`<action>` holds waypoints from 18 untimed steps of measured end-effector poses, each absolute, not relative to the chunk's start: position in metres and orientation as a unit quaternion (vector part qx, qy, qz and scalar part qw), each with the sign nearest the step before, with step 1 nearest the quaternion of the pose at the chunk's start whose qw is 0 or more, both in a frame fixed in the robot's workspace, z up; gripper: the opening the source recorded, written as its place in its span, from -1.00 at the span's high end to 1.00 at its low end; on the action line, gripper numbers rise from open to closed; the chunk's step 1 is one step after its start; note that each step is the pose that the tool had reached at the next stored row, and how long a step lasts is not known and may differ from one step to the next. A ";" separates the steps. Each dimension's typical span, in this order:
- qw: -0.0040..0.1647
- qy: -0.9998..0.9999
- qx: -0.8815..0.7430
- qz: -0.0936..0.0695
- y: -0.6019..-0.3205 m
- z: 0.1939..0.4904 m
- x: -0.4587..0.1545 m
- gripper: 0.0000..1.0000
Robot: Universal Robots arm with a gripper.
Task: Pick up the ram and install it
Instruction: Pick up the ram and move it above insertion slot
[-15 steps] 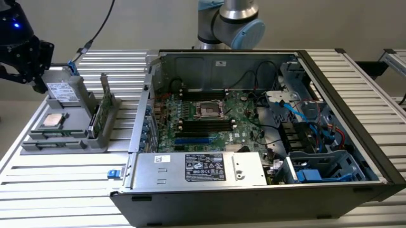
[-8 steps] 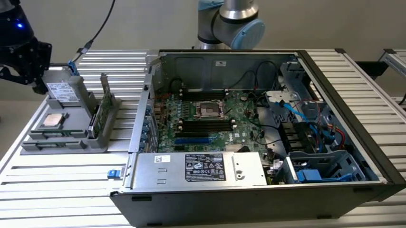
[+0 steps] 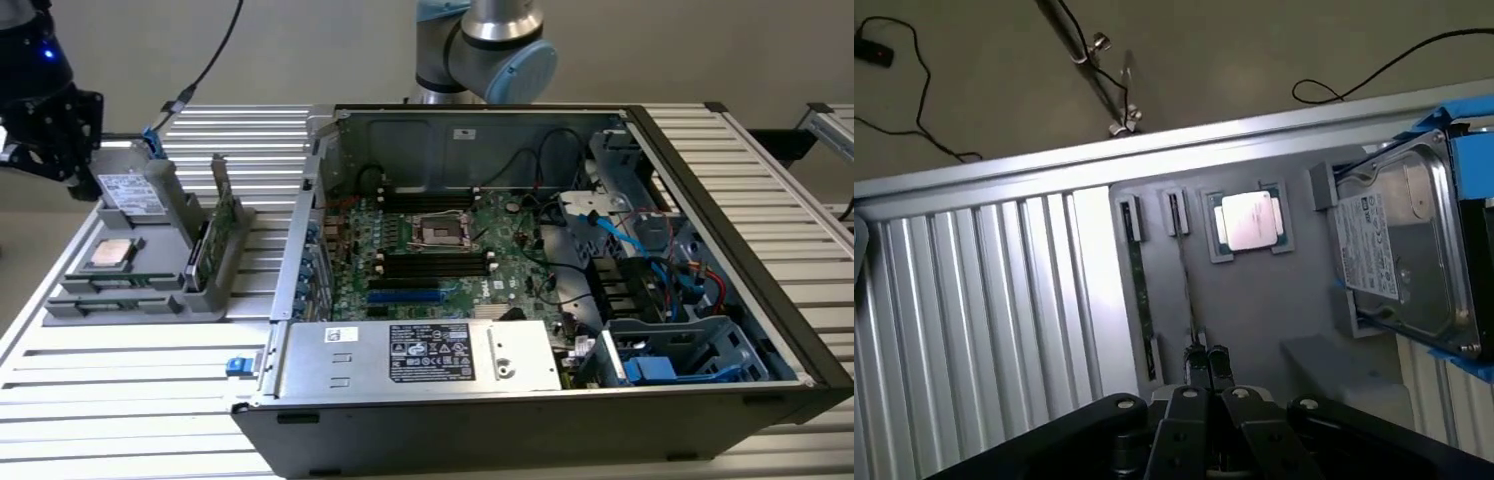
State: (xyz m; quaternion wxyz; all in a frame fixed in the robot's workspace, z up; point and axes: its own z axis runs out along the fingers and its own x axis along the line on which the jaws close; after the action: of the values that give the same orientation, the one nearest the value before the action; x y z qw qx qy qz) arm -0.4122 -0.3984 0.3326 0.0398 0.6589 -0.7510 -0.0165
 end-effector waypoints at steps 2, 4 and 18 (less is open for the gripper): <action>0.040 -0.739 0.672 -0.016 -0.398 0.332 -0.412 0.80; 0.040 -0.727 0.685 -0.015 -0.398 0.331 -0.413 0.80; 0.044 -0.682 0.730 -0.011 -0.398 0.330 -0.415 0.80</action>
State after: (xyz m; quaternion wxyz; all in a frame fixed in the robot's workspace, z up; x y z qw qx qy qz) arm -0.4146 -0.3983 0.3299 0.0437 0.7304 -0.6815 -0.0114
